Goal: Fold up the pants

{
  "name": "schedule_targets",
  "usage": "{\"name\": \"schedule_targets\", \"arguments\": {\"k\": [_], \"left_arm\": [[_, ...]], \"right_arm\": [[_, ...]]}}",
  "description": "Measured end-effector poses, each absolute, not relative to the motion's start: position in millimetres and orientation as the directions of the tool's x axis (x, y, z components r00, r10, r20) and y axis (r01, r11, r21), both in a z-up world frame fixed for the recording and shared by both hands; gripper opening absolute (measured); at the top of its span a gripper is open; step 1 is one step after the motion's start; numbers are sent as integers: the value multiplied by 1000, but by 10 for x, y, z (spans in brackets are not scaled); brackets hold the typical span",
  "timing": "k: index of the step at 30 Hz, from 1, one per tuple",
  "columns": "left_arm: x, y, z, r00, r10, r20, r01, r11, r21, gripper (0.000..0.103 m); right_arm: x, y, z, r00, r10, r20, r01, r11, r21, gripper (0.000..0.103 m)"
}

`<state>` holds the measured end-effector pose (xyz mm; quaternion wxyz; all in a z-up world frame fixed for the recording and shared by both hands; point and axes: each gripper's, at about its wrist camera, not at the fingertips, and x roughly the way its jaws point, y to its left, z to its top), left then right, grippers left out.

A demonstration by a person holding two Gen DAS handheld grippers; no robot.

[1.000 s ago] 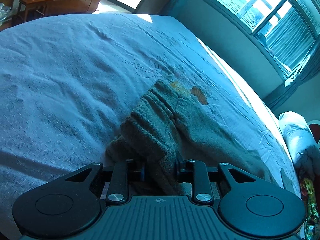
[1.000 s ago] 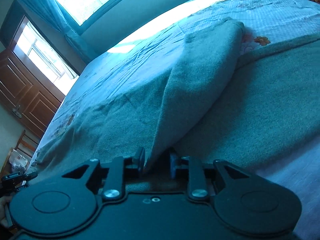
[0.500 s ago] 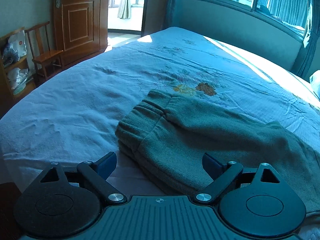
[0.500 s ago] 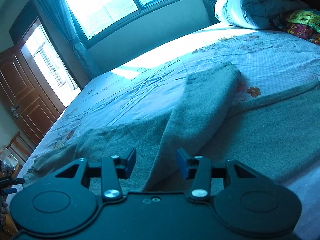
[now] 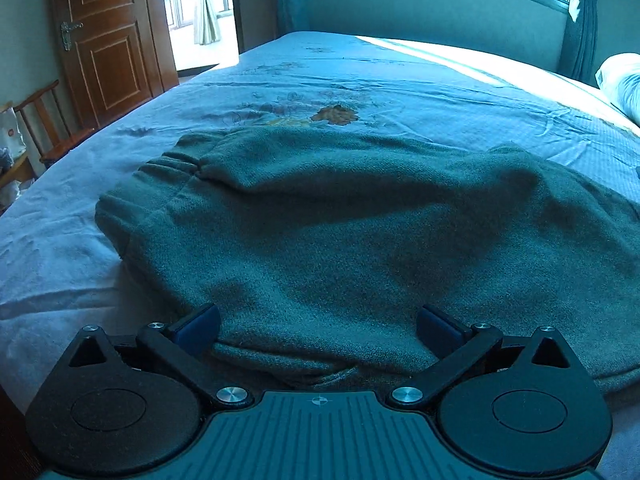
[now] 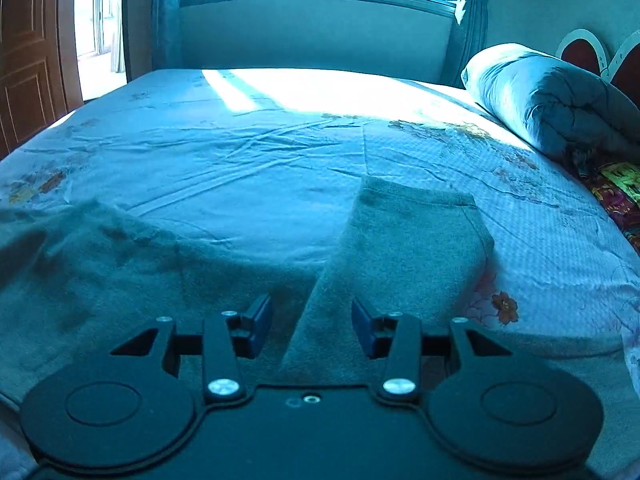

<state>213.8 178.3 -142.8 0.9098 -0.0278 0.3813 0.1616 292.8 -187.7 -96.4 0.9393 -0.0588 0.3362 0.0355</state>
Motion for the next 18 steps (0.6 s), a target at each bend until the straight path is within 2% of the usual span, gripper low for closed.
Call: {"name": "schedule_targets", "arguments": {"k": [2,5,9,10,11,12,14,15,17,18], "left_arm": [[2142,1785,-1425,656,270,-705,-310,948,74,103],[2145,1801,-1426,658,259,-707,-303,951,66,103],[2105,1828,-1438,674,242,-698,-296,954,45,103],[2098,1831,-1436,676,240,-697,-296,954,42,103],[2091,1830,-1435,676,239,-697,-294,955,42,103],[2096,1842,-1434,676,236,-698,-293,955,40,103],[2109,1847,-1431,673,233,-702,-289,957,40,103],[2116,1850,-1428,672,229,-704,-286,957,38,103],[2120,1859,-1435,673,225,-704,-287,958,32,103],[2119,1858,-1439,674,226,-703,-289,957,31,103]], "right_arm": [[2919,-1971,-1035,766,-19,-643,-87,987,-132,0],[2509,-2269,-888,820,-22,-571,-26,997,-76,0],[1777,-2721,-956,845,4,-534,82,987,136,0],[1700,-2825,-1064,834,-9,-552,128,976,177,2],[1697,-2903,-1179,802,-49,-595,182,969,165,9],[1743,-2986,-1263,759,-60,-649,209,966,154,12],[1690,-3079,-1192,793,-12,-609,174,962,208,11],[1679,-3032,-1095,815,-23,-579,145,976,165,14],[1742,-2852,-943,846,-36,-532,77,996,54,24],[1826,-2743,-894,853,-17,-522,21,1000,2,34]]}}
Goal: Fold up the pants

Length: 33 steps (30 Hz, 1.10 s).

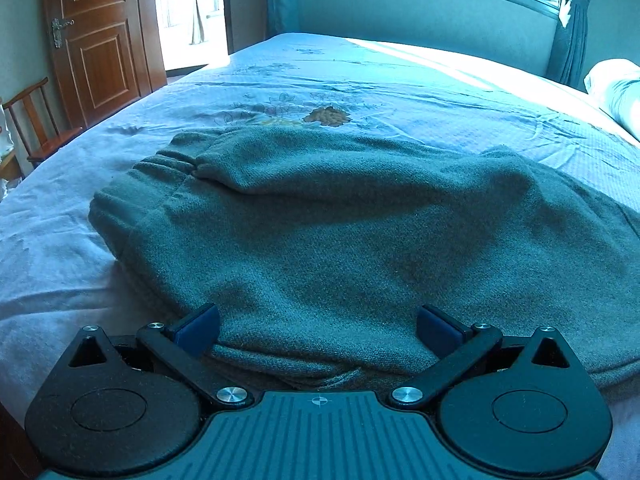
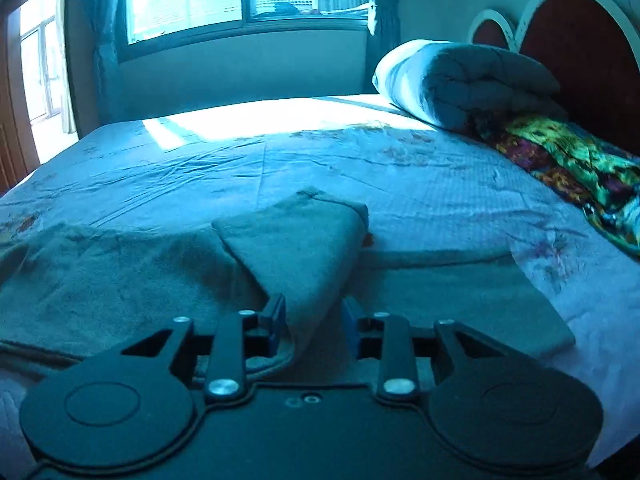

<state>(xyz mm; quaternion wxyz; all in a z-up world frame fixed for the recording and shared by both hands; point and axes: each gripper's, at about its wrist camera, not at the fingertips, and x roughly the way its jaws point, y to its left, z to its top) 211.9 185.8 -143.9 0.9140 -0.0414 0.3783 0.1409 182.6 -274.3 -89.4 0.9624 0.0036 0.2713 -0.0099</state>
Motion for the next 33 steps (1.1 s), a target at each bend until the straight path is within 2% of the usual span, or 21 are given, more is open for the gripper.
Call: {"name": "schedule_targets", "arguments": {"k": [3,7,8,9,10,12,14,16,17,19,20,21,22,24,27,30,33], "left_arm": [[2123,1844,-1451,673,237,-700,-298,954,36,103],[2116,1846,-1463,675,236,-699,-297,954,35,103],[2118,1848,-1463,674,235,-700,-297,954,35,103],[2121,1849,-1462,673,235,-701,-297,954,34,103],[2122,1850,-1464,673,234,-702,-297,954,35,103],[2126,1848,-1466,671,235,-703,-296,954,36,103],[2128,1851,-1468,672,236,-702,-296,954,38,103],[2125,1841,-1476,675,241,-697,-297,954,42,103],[2123,1839,-1480,677,243,-695,-297,954,44,103],[2119,1836,-1486,679,245,-692,-299,953,44,103],[2120,1837,-1489,679,245,-692,-299,953,44,103],[2118,1837,-1490,679,244,-693,-298,954,44,103],[2120,1838,-1491,678,242,-694,-296,954,44,103],[2125,1847,-1483,674,236,-700,-291,956,42,103],[2128,1857,-1472,671,229,-705,-286,958,39,103],[2133,1853,-1478,673,232,-703,-288,957,40,103],[2136,1850,-1481,672,232,-703,-288,957,40,103]], "right_arm": [[2105,-2417,-896,851,-12,-525,-92,981,-173,35],[2569,-2039,-1157,807,-106,-581,-198,878,-435,34],[2652,-1989,-1224,802,-151,-579,-199,845,-496,31],[2709,-1980,-1254,802,-179,-569,-190,829,-527,13],[2758,-2038,-1236,799,-184,-572,-167,846,-506,0],[2753,-2262,-1061,807,-143,-572,-107,919,-380,0],[2552,-2533,-763,867,-121,-483,-4,968,-250,0],[2258,-2982,-519,905,-85,-418,100,995,15,0],[2072,-3324,-502,909,-70,-410,166,965,204,0],[1755,-3863,-756,903,-71,-423,278,848,451,1],[1667,-4062,-945,890,-57,-452,317,791,523,7],[1639,-4226,-1162,853,-38,-521,368,752,547,13],[1619,-4329,-1312,828,-24,-560,398,729,557,13],[1562,-4462,-1461,837,-7,-548,398,695,599,10],[1571,-4489,-1402,851,-22,-525,390,695,603,17],[1608,-4512,-1384,848,-41,-528,403,697,593,30],[1621,-4582,-1427,835,-18,-550,427,650,628,29]]}}
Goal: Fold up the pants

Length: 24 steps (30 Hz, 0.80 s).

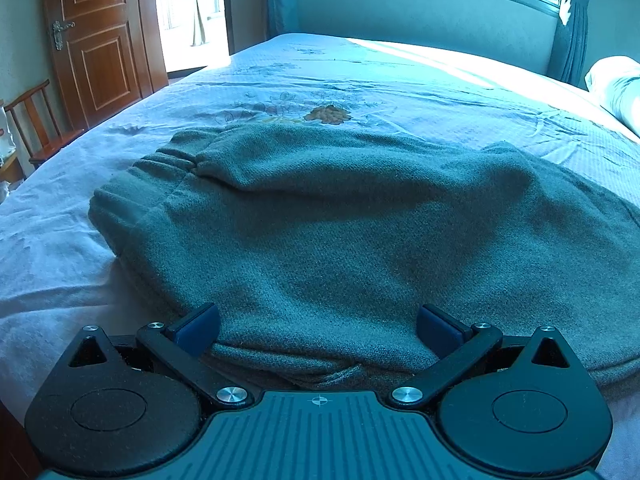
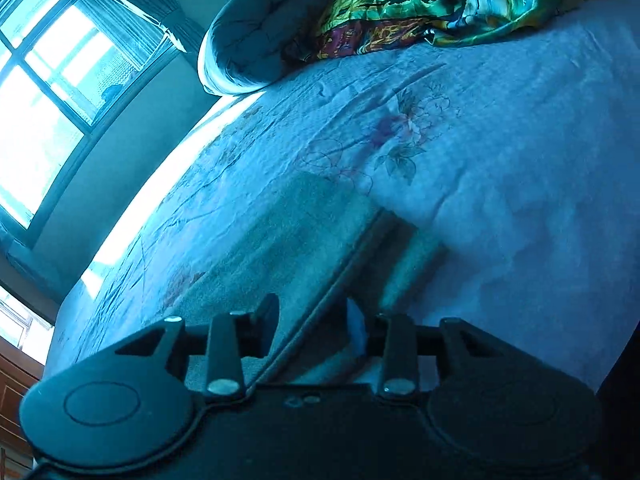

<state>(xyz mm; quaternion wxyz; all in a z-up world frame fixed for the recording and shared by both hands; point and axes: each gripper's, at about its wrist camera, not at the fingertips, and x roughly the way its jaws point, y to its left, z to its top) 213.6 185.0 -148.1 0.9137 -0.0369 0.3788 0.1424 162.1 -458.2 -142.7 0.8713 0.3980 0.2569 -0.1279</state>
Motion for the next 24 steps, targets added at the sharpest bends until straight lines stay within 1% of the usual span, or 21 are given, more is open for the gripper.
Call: {"name": "schedule_targets", "arguments": {"k": [5,6,7,8,9,12,14,16,17,19,20,21,23,24], "left_arm": [[2164,1866,-1446,667,223,-711,-275,960,44,103],[2161,1873,-1422,673,224,-705,-271,961,46,103],[2152,1891,-1405,678,231,-697,-273,961,53,103],[2152,1915,-1402,677,235,-698,-272,960,60,103],[2152,1939,-1405,677,229,-700,-265,962,59,103],[2171,1979,-1406,663,199,-721,-224,973,62,103],[2194,2022,-1393,652,171,-738,-206,977,44,103],[2206,2062,-1391,647,147,-748,-197,980,22,103],[2203,2071,-1394,648,142,-748,-195,981,17,103],[2181,2069,-1417,656,140,-742,-196,980,11,103],[2170,2066,-1430,660,141,-738,-198,980,10,103],[2165,2065,-1437,662,141,-736,-200,980,8,103],[2160,2070,-1439,663,138,-735,-198,980,6,103],[2162,2076,-1436,663,136,-736,-196,981,4,103]], "right_arm": [[1701,-4676,-1499,839,4,-545,423,625,656,28],[1746,-4682,-1490,830,7,-557,426,637,642,15],[1796,-4676,-1460,819,19,-573,423,654,627,0],[1812,-4653,-1418,820,33,-571,407,669,623,0],[1795,-4617,-1326,836,33,-547,380,686,621,0],[1603,-4546,-892,904,18,-428,286,718,635,0],[1494,-4558,-711,922,21,-387,249,732,634,0],[1425,-4596,-701,920,24,-392,250,734,631,0],[1416,-4636,-787,912,27,-410,261,731,631,0],[1484,-4703,-1077,872,38,-489,312,727,612,0],[1589,-4767,-1334,822,78,-564,355,704,615,0],[1602,-4823,-1515,797,117,-592,383,661,645,0],[1449,-4914,-1624,837,135,-530,375,564,736,0],[1405,-4932,-1622,845,129,-518,379,540,752,4]]}}
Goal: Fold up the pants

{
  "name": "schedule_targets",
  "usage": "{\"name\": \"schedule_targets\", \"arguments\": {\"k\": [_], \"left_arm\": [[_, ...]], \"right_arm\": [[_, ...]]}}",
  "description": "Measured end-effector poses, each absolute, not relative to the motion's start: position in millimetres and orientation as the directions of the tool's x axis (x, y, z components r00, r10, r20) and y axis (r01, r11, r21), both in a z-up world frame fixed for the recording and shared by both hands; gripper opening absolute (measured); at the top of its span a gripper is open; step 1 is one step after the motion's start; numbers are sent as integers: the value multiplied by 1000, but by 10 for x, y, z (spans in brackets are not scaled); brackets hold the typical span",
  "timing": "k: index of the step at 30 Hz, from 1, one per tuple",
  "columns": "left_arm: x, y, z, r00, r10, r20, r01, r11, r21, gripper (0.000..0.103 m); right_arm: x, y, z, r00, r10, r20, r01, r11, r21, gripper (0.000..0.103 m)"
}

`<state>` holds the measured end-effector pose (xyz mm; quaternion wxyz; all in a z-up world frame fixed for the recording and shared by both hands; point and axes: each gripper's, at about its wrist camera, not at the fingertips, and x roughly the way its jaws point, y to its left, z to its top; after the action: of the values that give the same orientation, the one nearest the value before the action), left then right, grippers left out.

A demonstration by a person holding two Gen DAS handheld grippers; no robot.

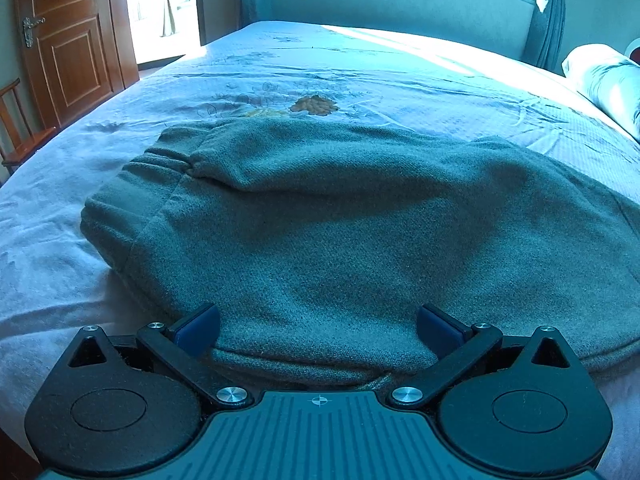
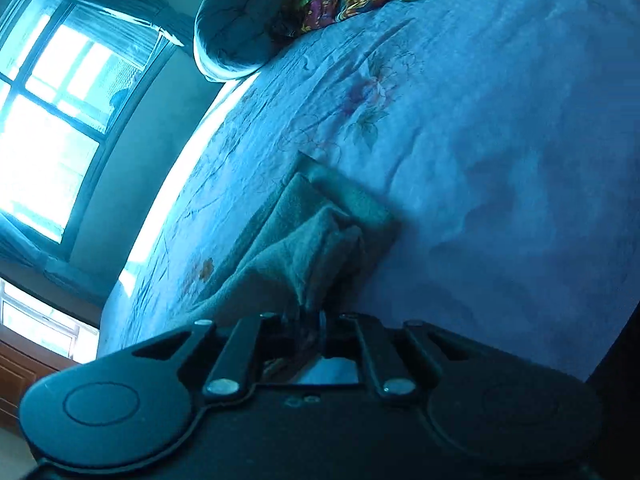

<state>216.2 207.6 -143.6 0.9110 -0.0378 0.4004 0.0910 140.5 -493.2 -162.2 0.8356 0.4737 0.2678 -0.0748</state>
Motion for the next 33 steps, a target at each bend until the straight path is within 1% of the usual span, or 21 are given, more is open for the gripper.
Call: {"name": "schedule_targets", "arguments": {"k": [3,5,7,9,10,13,14,16,17,18,19,20,21,22,23,26,28,30,31,32,33], "left_arm": [[2173,2079,-1443,663,135,-737,-197,980,2,103],[2165,2067,-1445,664,142,-734,-200,980,8,103],[2167,2069,-1448,665,142,-733,-200,980,9,103],[2169,2079,-1450,664,139,-735,-199,980,6,103],[2172,2082,-1451,663,137,-736,-198,980,5,103],[2177,2078,-1448,662,139,-737,-198,980,6,103],[2177,2079,-1449,662,138,-737,-198,980,6,103],[2180,2079,-1451,662,139,-737,-200,980,6,103],[2178,2078,-1454,663,141,-735,-202,979,5,103],[2176,2076,-1462,666,143,-733,-204,979,5,103],[2173,2075,-1467,667,144,-731,-205,979,5,103],[2167,2077,-1472,669,144,-729,-206,979,4,103],[2166,2077,-1473,670,144,-729,-206,979,4,103],[2166,2078,-1472,669,143,-730,-204,979,5,103],[2172,2083,-1468,666,141,-733,-201,980,5,103],[2198,2090,-1463,659,137,-739,-197,980,6,103],[2199,2083,-1468,660,141,-738,-200,980,8,103],[2193,2077,-1474,664,145,-734,-204,979,9,103],[2187,2072,-1479,666,147,-732,-206,978,9,103],[2184,2072,-1481,667,148,-731,-207,978,8,103],[2182,2074,-1483,667,147,-730,-207,978,8,103]], "right_arm": [[1417,-4952,-1533,856,83,-510,385,555,737,14],[1468,-4950,-1491,852,65,-520,399,563,724,16],[1521,-4877,-1390,854,46,-518,384,617,687,0],[1603,-4736,-1146,875,23,-484,321,720,616,0],[1654,-4670,-959,898,40,-438,261,754,603,0],[1622,-4530,-360,968,92,-235,61,818,571,0],[1579,-4528,-254,977,97,-191,30,819,573,0],[1497,-4618,-265,982,85,-166,31,802,597,0],[1484,-4705,-400,978,81,-190,56,781,622,0],[1500,-4793,-591,966,68,-250,114,757,643,0],[1542,-4881,-813,938,61,-340,192,728,658,0],[1609,-4995,-1157,885,83,-457,290,669,684,0],[1618,-5067,-1414,851,108,-514,344,624,702,0],[1562,-5114,-1591,843,116,-526,375,575,727,0],[1480,-5137,-1685,866,131,-483,354,522,776,0],[1476,-5079,-1590,874,114,-473,338,558,758,0],[1485,-5056,-1477,889,114,-444,306,573,760,0],[1491,-5061,-1469,876,115,-467,325,573,752,0],[1506,-5067,-1509,854,117,-507,359,572,738,0],[1504,-5080,-1552,842,130,-524,373,561,739,0],[1451,-5101,-1569,844,143,-517,371,541,755,1]]}}
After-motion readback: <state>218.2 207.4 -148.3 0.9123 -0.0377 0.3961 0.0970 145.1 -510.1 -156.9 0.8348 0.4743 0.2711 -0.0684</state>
